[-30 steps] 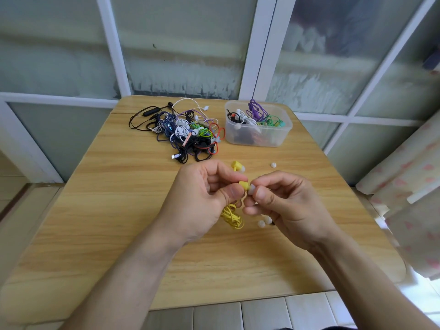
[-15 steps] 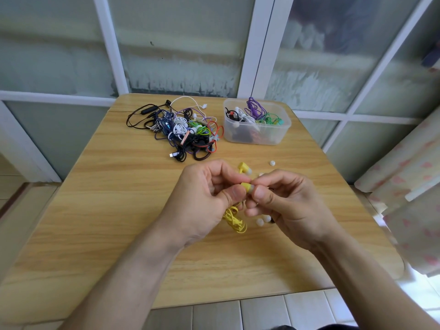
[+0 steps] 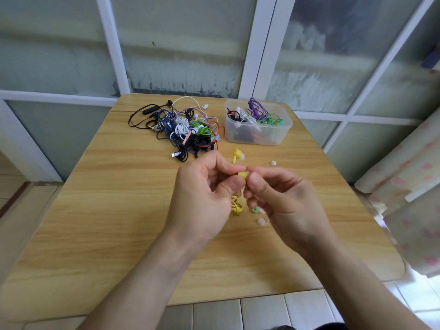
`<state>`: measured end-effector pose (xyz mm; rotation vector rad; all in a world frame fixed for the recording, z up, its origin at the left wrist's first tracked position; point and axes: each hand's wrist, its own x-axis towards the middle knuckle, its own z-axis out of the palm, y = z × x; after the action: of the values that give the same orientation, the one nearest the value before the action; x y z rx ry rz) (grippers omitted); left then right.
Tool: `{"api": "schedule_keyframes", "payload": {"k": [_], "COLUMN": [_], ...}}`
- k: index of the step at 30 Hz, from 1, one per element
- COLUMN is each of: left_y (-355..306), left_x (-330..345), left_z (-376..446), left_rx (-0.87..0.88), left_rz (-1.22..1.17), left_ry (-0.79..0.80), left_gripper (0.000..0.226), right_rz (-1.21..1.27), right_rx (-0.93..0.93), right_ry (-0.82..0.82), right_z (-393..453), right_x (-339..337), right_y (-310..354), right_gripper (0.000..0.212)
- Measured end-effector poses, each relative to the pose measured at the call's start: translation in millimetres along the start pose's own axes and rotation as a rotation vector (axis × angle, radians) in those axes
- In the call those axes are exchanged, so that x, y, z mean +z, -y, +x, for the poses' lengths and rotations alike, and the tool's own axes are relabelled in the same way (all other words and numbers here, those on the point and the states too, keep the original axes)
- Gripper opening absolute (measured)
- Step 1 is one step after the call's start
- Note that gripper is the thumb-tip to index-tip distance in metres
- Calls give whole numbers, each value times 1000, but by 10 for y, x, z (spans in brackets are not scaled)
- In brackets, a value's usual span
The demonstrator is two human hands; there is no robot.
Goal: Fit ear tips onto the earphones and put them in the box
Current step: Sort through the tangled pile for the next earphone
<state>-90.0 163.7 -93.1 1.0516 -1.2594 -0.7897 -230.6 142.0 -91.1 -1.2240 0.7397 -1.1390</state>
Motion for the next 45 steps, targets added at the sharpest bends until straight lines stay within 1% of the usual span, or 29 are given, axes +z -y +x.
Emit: {"api": "schedule_keyframes", "payload": {"k": [2,3,6,9,11,13,15,18,22,24,26,30,35,36,38,40,43,45], "left_y": [-10,-18,-21,-20,-5,8,15,12,14,24,31,39,63,71,77,58,30,27], "left_x": [0,0,-36,-59,-55,-45,-48,-46,-46,-66,-77,-67,-67,-65,-61,-62,-79,-98], "left_z": [-10,-10,2,3,-7,-8,3,8,-7,1,13,22,33,35,44,60,79,89], "left_rx": [-59,-94,-200,-254,-270,-245,-173,-52,32,49,54,54,20,5,-24,-54,-130,-197], "left_rz": [-56,-86,-149,-175,-176,-158,-106,5,117,127,128,97,0,-19,-46,-73,-195,-283], "left_ry": [-4,-7,6,40,50,52,54,61,39,33,38,41,61,65,76,70,72,113], "left_gripper": [22,21,18,18,18,19,22,26,26,24,23,27,53,56,49,35,22,18], "right_rz": [-216,-257,-321,-430,-458,-462,-423,-286,-130,-115,-149,-209,-267,-277,-278,-280,-281,-285], "right_rx": [-180,-230,-276,-306,-329,-317,-250,-127,-19,-19,-58,-112,-158,-165,-174,-175,-170,-164], "right_ry": [-30,-40,-14,39,37,21,-4,-7,24,27,8,2,-18,-21,-25,-3,44,27], "right_z": [9,15,24,24,35,38,26,7,26,38,44,34,38,38,39,35,19,18], "right_x": [-42,-54,-86,-137,-149,-137,-123,-125,-152,-165,-169,-150,-163,-160,-163,-173,-174,-166], "right_y": [12,16,3,-2,-2,3,21,43,17,10,15,36,29,25,20,19,9,-8], "right_gripper": [12,14,22,20,18,16,16,18,21,23,21,21,19,18,15,12,9,8]}}
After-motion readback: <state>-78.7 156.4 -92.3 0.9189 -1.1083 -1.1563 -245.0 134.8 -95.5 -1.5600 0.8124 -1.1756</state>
